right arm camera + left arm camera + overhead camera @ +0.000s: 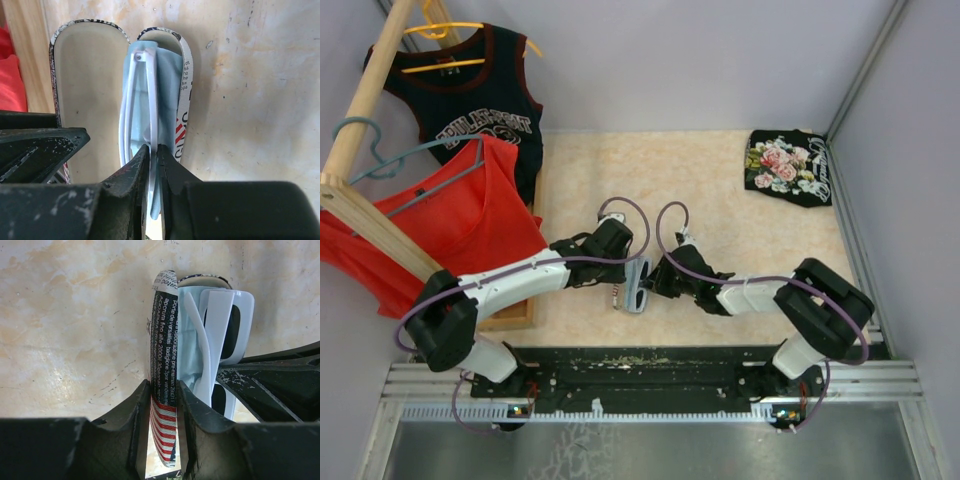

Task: Organize the sunglasses
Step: Place the sunglasses in the sunglasses case.

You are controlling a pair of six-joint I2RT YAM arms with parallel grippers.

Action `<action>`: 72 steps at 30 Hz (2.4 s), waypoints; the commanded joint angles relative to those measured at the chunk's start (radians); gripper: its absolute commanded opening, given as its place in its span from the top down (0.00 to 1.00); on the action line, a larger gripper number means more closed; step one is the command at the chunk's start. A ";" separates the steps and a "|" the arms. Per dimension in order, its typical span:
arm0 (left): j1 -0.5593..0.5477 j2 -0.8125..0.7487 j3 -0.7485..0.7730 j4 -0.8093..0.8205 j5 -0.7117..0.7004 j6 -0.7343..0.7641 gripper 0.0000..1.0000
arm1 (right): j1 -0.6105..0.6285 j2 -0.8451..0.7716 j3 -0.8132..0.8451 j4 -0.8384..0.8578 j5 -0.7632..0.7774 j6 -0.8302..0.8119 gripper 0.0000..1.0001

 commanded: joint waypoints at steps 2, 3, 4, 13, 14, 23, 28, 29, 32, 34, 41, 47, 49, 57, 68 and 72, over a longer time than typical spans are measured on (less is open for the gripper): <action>-0.005 -0.009 0.031 0.002 -0.019 -0.012 0.68 | 0.010 -0.045 0.051 -0.020 0.024 -0.035 0.85; -0.004 -0.010 0.032 0.001 -0.020 -0.011 0.68 | 0.010 -0.047 0.051 -0.023 0.026 -0.036 0.84; -0.004 -0.011 0.032 0.000 -0.022 -0.011 0.67 | 0.010 -0.051 0.051 -0.026 0.027 -0.036 0.84; -0.005 -0.006 0.038 -0.014 -0.032 -0.009 0.67 | 0.010 -0.101 0.053 -0.072 0.056 -0.058 0.81; -0.005 -0.006 0.039 -0.014 -0.033 -0.010 0.67 | 0.010 -0.106 0.054 -0.078 0.058 -0.061 0.81; -0.005 -0.005 0.042 -0.013 -0.030 -0.009 0.67 | 0.011 -0.098 0.050 -0.082 0.054 -0.070 0.82; -0.005 -0.006 0.042 -0.015 -0.029 -0.009 0.67 | 0.011 -0.093 0.049 -0.082 0.059 -0.074 0.87; -0.006 -0.006 0.042 -0.016 -0.029 -0.010 0.67 | 0.010 -0.091 0.049 -0.080 0.059 -0.075 0.89; -0.005 -0.006 0.040 -0.016 -0.031 -0.011 0.67 | 0.010 -0.085 0.052 -0.079 0.058 -0.078 0.93; -0.005 -0.003 0.042 -0.016 -0.027 -0.011 0.67 | 0.010 -0.081 0.054 -0.078 0.058 -0.082 0.96; -0.008 0.006 0.049 -0.013 -0.017 -0.011 0.67 | 0.010 -0.049 0.071 -0.076 0.044 -0.090 1.00; -0.010 0.005 0.046 -0.012 -0.019 -0.011 0.67 | 0.011 -0.011 0.088 -0.064 0.024 -0.094 1.00; -0.010 0.004 0.046 -0.012 -0.019 -0.012 0.67 | 0.010 0.000 0.093 -0.062 0.019 -0.094 1.00; -0.012 0.002 0.049 -0.018 -0.022 -0.012 0.67 | 0.010 0.016 0.101 -0.066 0.015 -0.101 1.00; -0.011 -0.004 0.055 -0.029 -0.036 -0.013 0.66 | 0.010 -0.028 0.111 -0.117 0.039 -0.127 1.00; -0.012 -0.002 0.055 -0.029 -0.032 -0.014 0.67 | 0.010 -0.027 0.106 -0.110 0.032 -0.127 1.00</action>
